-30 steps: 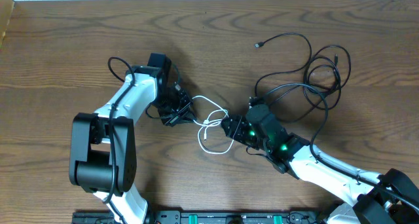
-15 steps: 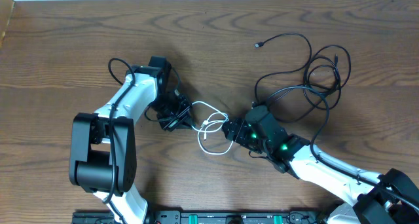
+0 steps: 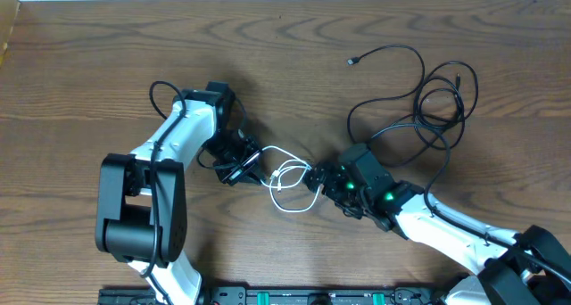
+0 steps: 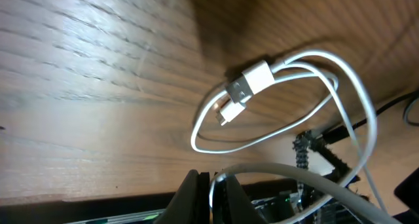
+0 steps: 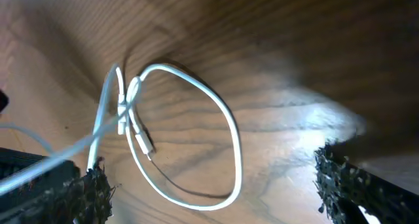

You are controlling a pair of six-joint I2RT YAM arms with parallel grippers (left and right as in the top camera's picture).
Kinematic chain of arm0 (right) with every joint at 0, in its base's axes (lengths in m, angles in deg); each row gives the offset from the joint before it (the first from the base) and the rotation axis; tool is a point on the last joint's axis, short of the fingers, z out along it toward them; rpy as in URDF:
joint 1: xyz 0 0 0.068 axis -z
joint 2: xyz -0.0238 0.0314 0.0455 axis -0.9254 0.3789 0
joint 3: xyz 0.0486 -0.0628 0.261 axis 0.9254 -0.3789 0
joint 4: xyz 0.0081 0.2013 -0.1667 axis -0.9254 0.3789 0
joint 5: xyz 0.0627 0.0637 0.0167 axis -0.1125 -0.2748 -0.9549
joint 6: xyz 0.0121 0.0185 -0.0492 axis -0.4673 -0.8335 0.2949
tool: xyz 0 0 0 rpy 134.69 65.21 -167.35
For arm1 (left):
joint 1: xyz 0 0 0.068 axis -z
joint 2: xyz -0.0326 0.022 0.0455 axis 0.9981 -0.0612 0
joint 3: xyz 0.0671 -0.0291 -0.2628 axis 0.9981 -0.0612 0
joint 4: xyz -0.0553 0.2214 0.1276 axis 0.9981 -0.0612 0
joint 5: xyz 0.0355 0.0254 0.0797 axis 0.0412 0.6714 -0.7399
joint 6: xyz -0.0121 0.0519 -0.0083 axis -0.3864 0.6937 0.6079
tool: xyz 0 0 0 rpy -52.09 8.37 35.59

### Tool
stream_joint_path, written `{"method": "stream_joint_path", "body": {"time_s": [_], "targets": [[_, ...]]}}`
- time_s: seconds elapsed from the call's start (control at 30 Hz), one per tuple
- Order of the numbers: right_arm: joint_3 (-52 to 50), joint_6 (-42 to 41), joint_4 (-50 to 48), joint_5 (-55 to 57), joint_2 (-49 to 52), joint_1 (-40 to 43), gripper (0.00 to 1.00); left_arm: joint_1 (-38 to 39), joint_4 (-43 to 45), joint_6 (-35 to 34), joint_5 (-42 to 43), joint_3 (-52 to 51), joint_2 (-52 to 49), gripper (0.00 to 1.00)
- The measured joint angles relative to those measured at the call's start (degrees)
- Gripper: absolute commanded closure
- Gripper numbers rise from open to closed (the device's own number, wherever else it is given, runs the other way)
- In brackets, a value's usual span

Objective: Untangle cables

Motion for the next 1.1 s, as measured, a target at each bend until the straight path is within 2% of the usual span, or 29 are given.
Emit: {"method": "stream_joint_path", "body": {"time_s": [0.27,0.67,1.1], "targets": [[0.44,-0.35,-5.73,0.0,2.58,0.0,0.01,4.5,1.38,-0.07,-1.51,-2.08,0.0,0.92],[1.57,-0.35,-1.33,-0.68,2.58,-0.42,0.01,5.53,5.99,-2.03,-2.71,-7.74,0.0,0.92],[1.79,2.27,0.02,-5.22,2.47,-0.48,0.01,8.44,9.97,-9.6,-12.04,-7.76,0.0,0.92]]}}
